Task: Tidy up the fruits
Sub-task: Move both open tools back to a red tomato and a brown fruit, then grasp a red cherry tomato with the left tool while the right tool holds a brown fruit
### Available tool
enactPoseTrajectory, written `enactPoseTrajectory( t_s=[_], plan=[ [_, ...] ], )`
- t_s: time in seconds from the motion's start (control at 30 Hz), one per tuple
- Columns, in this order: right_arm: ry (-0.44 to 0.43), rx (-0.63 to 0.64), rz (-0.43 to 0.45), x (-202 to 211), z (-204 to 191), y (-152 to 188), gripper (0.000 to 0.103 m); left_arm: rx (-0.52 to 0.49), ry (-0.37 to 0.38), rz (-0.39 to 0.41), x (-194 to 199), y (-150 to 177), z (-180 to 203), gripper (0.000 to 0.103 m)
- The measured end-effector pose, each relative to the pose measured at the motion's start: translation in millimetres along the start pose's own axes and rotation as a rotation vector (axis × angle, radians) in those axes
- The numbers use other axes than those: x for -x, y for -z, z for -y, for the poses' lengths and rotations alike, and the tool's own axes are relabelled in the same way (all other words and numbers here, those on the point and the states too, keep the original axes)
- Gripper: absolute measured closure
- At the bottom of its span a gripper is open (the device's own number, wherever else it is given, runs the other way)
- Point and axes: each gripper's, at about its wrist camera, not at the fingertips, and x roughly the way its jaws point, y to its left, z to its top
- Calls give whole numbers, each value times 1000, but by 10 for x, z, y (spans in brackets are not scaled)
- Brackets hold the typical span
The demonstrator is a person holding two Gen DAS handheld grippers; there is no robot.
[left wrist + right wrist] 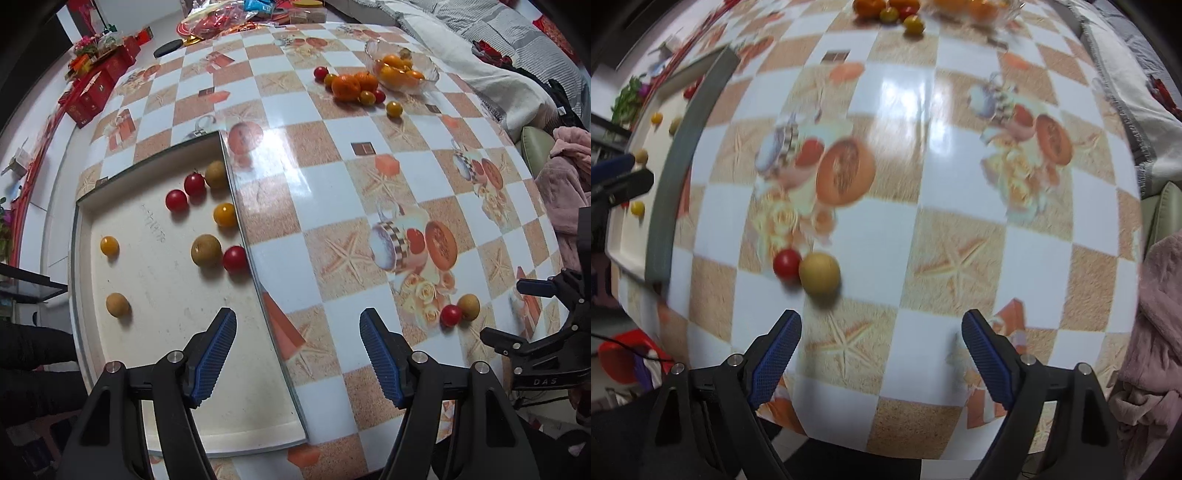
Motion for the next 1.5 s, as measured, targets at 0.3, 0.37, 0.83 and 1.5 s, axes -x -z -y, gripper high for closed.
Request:
enactPoseTrajectory(
  t_s=[0.3,0.37,0.83,1.5],
  plan=[
    [14,40,43,-133,-108,-182,31,-19,-24,-41,-84,63,91,32],
    [7,41,55,-116,-138,-286,36,-18,-24,-44,-90,69,102,32],
    [-34,-25,100,-11,198,-784,72,-80,47,-87,-253,124,546,32],
    [-35,-168,107,43,914,-622,72,-157,57,-130,-712,-128,1394,43]
  ],
)
